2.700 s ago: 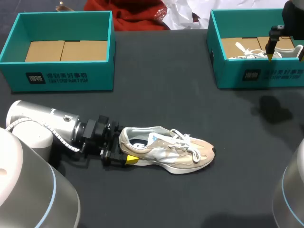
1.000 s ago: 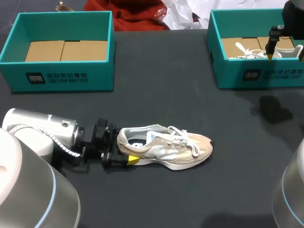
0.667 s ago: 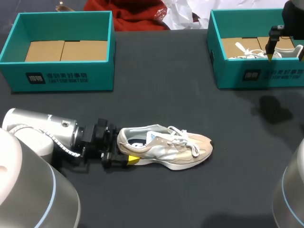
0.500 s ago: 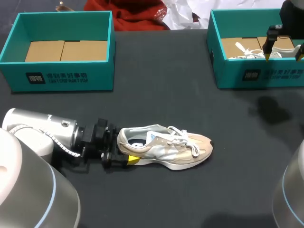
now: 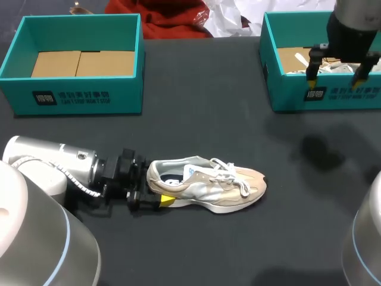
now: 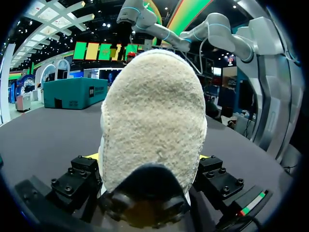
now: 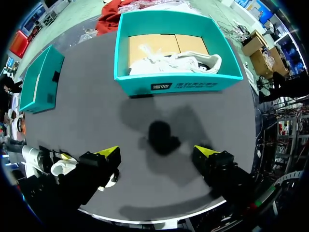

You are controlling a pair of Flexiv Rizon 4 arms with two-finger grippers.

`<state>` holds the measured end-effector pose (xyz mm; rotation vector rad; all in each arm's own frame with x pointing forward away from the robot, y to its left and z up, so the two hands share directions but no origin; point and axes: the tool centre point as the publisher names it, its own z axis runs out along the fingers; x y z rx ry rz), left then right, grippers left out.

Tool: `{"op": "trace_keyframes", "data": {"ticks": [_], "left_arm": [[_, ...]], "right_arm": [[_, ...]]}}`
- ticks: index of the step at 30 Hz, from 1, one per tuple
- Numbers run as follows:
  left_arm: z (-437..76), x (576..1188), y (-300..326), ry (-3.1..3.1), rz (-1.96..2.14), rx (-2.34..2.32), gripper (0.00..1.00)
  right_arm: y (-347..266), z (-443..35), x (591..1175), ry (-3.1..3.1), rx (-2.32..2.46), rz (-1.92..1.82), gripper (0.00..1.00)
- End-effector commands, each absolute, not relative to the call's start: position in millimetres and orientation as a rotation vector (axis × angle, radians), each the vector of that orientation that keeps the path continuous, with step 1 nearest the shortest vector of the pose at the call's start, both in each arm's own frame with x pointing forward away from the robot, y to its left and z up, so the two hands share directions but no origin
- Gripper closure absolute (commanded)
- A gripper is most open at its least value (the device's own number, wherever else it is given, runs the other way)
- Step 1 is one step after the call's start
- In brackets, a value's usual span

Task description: Take the shoe out of the shoebox, open the shoe tongue, remove and reinsert the insole, then place the shoe into the shoebox

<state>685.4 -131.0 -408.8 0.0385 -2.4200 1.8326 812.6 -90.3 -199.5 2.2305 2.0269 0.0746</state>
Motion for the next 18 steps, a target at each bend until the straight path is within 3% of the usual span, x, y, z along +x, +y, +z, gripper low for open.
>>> {"op": "trace_keyframes", "data": {"ticks": [1, 18], "left_arm": [[-412.5, 683.6, -127.8, -2.422, 1.831, 0.039, 1.00], [-412.5, 683.6, -127.8, -2.422, 1.831, 0.039, 1.00]], "right_arm": [[-65.3, -193.5, 780.4, 1.977, 2.205, 0.112, 0.00], [55.9, -195.5, 720.3, 1.892, 2.226, 0.064, 0.00]]}}
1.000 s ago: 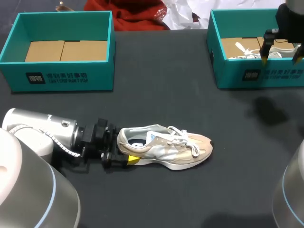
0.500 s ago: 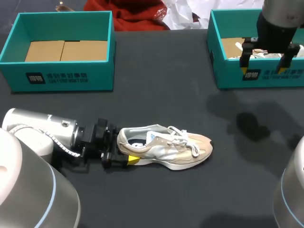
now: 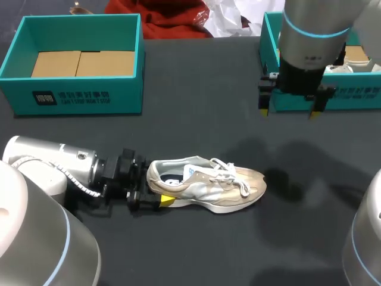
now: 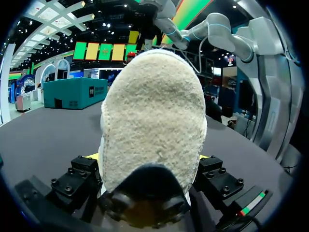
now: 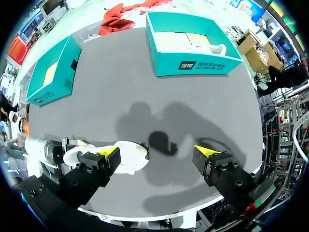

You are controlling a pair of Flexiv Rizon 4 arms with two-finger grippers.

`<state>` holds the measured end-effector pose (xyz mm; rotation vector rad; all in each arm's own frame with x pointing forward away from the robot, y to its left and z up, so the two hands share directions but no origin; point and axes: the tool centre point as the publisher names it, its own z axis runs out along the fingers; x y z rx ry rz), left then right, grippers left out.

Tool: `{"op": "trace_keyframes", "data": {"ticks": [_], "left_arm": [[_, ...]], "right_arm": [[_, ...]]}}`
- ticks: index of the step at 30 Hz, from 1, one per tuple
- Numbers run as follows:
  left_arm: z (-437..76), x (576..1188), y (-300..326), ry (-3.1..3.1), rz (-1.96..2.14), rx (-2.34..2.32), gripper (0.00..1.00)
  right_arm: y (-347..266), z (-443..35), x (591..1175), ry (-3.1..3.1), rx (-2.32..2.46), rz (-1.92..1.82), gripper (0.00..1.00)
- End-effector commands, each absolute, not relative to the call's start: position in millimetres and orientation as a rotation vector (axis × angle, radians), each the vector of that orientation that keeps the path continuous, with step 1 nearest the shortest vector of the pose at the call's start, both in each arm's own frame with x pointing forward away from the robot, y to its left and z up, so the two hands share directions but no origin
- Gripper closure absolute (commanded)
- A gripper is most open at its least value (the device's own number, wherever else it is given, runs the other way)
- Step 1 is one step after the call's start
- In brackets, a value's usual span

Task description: Take the shoe out of the shoebox, open the shoe tongue, remove and reinsert the insole, then place the shoe into the shoebox

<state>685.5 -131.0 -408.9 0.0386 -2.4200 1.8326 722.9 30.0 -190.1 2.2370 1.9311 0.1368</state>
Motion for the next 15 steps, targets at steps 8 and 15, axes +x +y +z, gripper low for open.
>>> {"op": "trace_keyframes", "data": {"ticks": [8, 15], "left_arm": [[-412.5, 683.6, -127.8, -2.422, 1.831, 0.039, 1.00], [-412.5, 683.6, -127.8, -2.422, 1.831, 0.039, 1.00]], "right_arm": [[98.3, -202.6, 701.1, 1.878, 2.236, 0.042, 0.00], [127.9, -215.0, 689.3, 1.902, 2.232, -0.013, 0.00]]}}
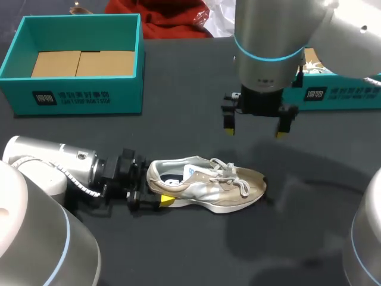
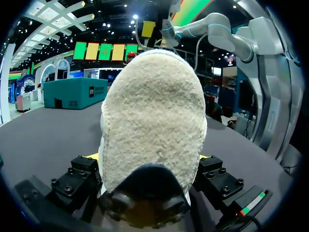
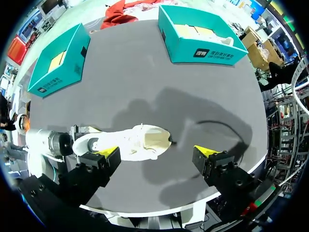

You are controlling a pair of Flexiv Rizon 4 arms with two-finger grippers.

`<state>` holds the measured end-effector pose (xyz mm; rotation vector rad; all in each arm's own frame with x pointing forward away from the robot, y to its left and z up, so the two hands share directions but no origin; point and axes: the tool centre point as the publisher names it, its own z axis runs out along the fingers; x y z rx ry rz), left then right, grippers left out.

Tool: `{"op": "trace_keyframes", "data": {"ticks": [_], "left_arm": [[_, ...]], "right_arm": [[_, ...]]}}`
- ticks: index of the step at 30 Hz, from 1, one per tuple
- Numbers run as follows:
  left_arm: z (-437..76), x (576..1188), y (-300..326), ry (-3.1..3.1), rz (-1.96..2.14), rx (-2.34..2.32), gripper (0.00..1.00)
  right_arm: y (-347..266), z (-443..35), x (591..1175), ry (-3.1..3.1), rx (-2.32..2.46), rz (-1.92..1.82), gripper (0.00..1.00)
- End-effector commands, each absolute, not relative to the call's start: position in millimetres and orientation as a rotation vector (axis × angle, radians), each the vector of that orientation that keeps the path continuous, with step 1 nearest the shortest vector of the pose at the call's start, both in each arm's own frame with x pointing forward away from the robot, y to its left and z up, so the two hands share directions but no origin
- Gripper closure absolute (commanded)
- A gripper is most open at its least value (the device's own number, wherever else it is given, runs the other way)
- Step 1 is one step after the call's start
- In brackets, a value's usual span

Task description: Take the shoe out of the shoebox, open the shoe tongue, remove and reinsert the insole, then place the shoe into the shoebox

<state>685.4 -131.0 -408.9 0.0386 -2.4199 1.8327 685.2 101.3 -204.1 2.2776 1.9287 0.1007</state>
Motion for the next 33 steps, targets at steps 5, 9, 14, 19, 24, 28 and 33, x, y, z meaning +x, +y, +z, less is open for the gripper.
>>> {"op": "trace_keyframes", "data": {"ticks": [5, 9, 14, 19, 24, 28, 33], "left_arm": [[-412.5, 683.6, -127.8, -2.422, 1.831, 0.039, 1.00], [-412.5, 683.6, -127.8, -2.422, 1.831, 0.039, 1.00], [-412.5, 683.6, -127.8, -2.422, 1.831, 0.039, 1.00], [-412.5, 683.6, -127.8, -2.422, 1.831, 0.039, 1.00], [-412.5, 683.6, -127.8, -2.422, 1.831, 0.039, 1.00], [-412.5, 683.6, -127.8, -2.422, 1.831, 0.039, 1.00], [-412.5, 683.6, -127.8, -2.422, 1.831, 0.039, 1.00]], "right_arm": [[127.9, -215.0, 689.3, 1.902, 2.232, -0.013, 0.00], [127.9, -215.0, 689.3, 1.902, 2.232, -0.013, 0.00], [143.2, -212.5, 684.1, 1.806, 2.230, -0.031, 0.00], [177.3, -215.5, 672.4, 1.768, 2.181, 0.006, 0.00], [198.9, -222.7, 664.3, 1.764, 2.160, -0.016, 0.00], [212.0, -235.4, 653.5, 1.643, 2.243, -0.131, 0.00], [212.4, -239.2, 651.9, 1.637, 2.252, -0.193, 0.00]]}}
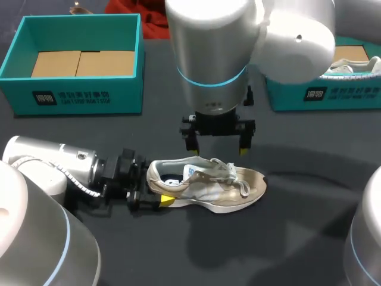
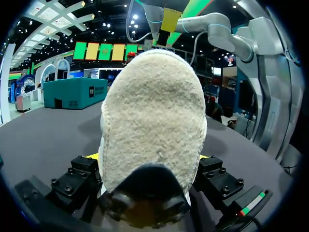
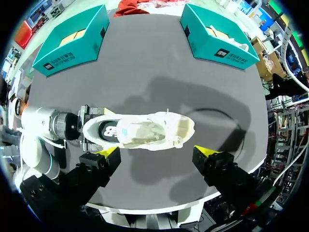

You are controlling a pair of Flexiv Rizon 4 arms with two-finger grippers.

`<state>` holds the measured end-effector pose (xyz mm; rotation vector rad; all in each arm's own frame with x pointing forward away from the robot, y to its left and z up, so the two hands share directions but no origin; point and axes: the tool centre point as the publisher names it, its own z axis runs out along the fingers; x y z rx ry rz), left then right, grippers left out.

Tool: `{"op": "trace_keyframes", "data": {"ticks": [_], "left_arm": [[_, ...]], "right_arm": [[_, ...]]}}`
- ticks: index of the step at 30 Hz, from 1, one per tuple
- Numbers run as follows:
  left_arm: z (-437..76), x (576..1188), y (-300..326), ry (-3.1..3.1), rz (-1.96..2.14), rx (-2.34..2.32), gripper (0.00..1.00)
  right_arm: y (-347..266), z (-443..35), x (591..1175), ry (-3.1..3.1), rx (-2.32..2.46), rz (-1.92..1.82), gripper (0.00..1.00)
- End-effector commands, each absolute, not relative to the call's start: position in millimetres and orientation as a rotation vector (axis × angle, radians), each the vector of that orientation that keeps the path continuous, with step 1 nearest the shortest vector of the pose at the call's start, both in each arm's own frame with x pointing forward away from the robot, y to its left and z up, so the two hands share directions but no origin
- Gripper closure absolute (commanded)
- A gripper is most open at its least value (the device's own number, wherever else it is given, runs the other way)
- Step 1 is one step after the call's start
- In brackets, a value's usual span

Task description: Take the shoe out of the shoebox, open the shoe tongue, remove and reinsert the insole, then place the shoe into the shoebox

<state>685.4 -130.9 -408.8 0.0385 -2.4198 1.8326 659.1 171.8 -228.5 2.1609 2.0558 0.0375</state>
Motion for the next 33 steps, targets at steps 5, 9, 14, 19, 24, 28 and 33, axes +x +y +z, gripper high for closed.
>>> {"op": "trace_keyframes", "data": {"ticks": [5, 9, 14, 19, 24, 28, 33], "left_arm": [[-412.5, 683.6, -127.8, -2.422, 1.831, 0.039, 1.00], [-412.5, 683.6, -127.8, -2.422, 1.831, 0.039, 1.00], [-412.5, 683.6, -127.8, -2.422, 1.831, 0.039, 1.00], [-412.5, 683.6, -127.8, -2.422, 1.831, 0.039, 1.00], [-412.5, 683.6, -127.8, -2.422, 1.831, 0.039, 1.00], [-412.5, 683.6, -127.8, -2.422, 1.831, 0.039, 1.00], [-412.5, 683.6, -127.8, -2.422, 1.831, 0.039, 1.00]], "right_arm": [[212.4, -239.2, 651.9, 1.637, 2.252, -0.193, 0.00], [230.6, -247.1, 648.7, 1.542, 2.215, -0.223, 0.00], [253.0, -267.8, 649.1, 1.444, 2.195, -0.285, 0.00], [257.1, -280.2, 651.3, 1.369, 2.212, -0.339, 0.00], [255.7, -292.3, 651.2, 1.320, 2.234, -0.370, 0.00], [255.4, -299.5, 651.2, 1.259, 2.244, -0.405, 0.00], [253.4, -306.7, 653.8, 1.211, 2.244, -0.435, 0.00]]}}
